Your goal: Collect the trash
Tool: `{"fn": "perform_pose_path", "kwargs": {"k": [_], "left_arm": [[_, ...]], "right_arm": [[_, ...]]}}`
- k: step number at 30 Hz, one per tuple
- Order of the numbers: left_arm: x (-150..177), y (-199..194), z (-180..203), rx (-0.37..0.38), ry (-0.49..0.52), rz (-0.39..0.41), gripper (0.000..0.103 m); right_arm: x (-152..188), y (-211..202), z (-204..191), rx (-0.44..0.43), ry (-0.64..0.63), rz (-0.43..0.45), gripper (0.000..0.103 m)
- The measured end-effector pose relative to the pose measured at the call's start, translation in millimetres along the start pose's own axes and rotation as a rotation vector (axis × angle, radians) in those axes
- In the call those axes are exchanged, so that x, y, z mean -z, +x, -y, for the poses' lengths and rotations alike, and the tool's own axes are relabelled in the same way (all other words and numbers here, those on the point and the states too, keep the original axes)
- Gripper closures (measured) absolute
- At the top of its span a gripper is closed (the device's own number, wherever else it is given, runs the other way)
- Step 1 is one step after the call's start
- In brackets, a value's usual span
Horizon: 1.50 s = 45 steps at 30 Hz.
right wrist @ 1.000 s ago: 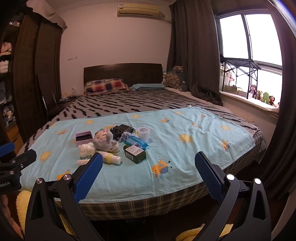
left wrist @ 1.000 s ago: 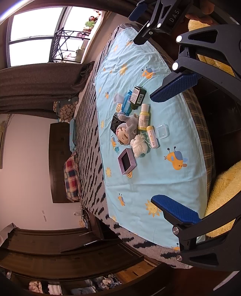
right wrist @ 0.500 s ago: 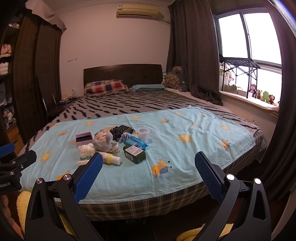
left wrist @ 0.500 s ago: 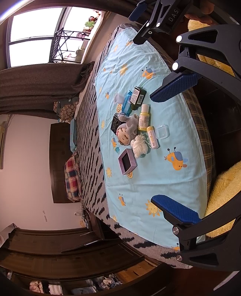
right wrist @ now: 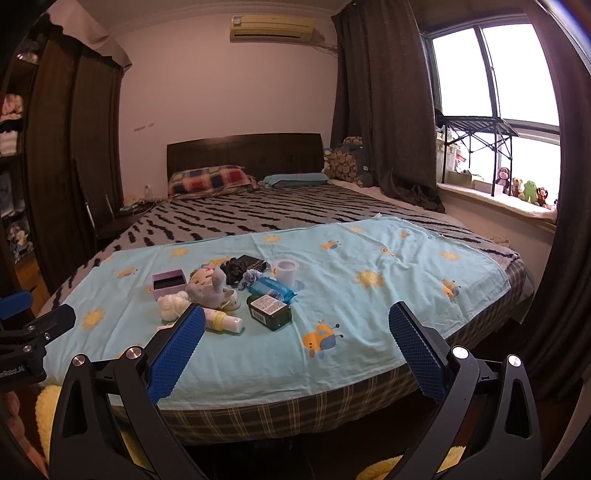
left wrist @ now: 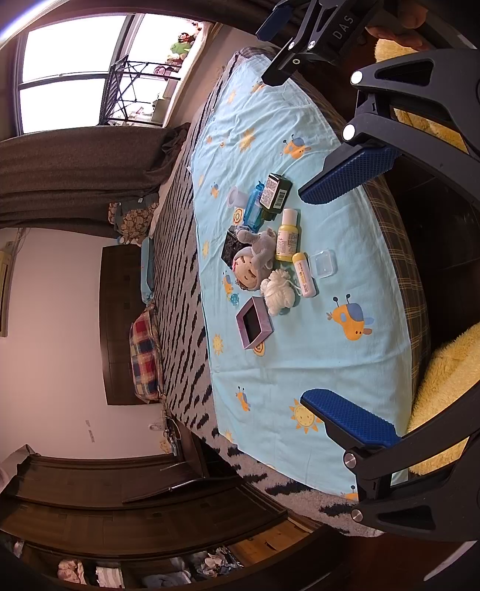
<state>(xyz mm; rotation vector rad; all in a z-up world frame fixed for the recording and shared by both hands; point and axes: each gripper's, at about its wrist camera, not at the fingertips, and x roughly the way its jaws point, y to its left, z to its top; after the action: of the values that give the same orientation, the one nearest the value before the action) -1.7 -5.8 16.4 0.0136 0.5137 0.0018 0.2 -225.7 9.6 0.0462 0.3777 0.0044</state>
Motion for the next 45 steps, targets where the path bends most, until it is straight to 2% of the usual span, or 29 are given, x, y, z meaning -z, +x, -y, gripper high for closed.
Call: {"fn": "perform_pose_path", "kwargs": {"k": [14, 22, 29, 33, 38, 40, 42, 45], "left_arm": [[1.1, -0.7, 1.2, -0.012, 0.003, 0.007, 0.008], [9.8, 12.7, -6.5, -0.015, 0.006, -0.003, 0.008], [24.7, 38.8, -13.0, -0.035, 0.021, -0.062, 0.008], [34.5, 54.1, -12.6, -0.039, 0.044, -0.098, 0.008], [45.3, 75.3, -19.2, -0.021, 0.017, -0.153, 0.009], [48.7, 85.6, -20.0, -0.021, 0.018, -0.172, 0.013], [52.7, 98.1, -17.7, -0.002, 0.027, -0.208, 0.014], [56.3, 112.4, -10.5, 0.069, 0.026, -0.246, 0.014]], "right_arm": [[2.7, -1.2, 0.2, 0.001, -0.013, 0.037, 0.003], [10.7, 11.2, 8.6, -0.024, 0.025, -0.009, 0.003], [23.5, 32.4, 11.7, -0.025, 0.030, -0.067, 0.003], [31.1, 41.8, 11.5, -0.041, 0.035, -0.073, 0.003], [37.7, 68.6, 9.4, -0.051, 0.024, -0.122, 0.003], [41.3, 81.0, 7.1, -0.042, 0.010, -0.143, 0.003], [47.1, 96.7, 5.7, -0.071, 0.006, -0.179, 0.005], [54.1, 117.1, 5.4, -0.094, 0.014, -0.213, 0.014]]}}
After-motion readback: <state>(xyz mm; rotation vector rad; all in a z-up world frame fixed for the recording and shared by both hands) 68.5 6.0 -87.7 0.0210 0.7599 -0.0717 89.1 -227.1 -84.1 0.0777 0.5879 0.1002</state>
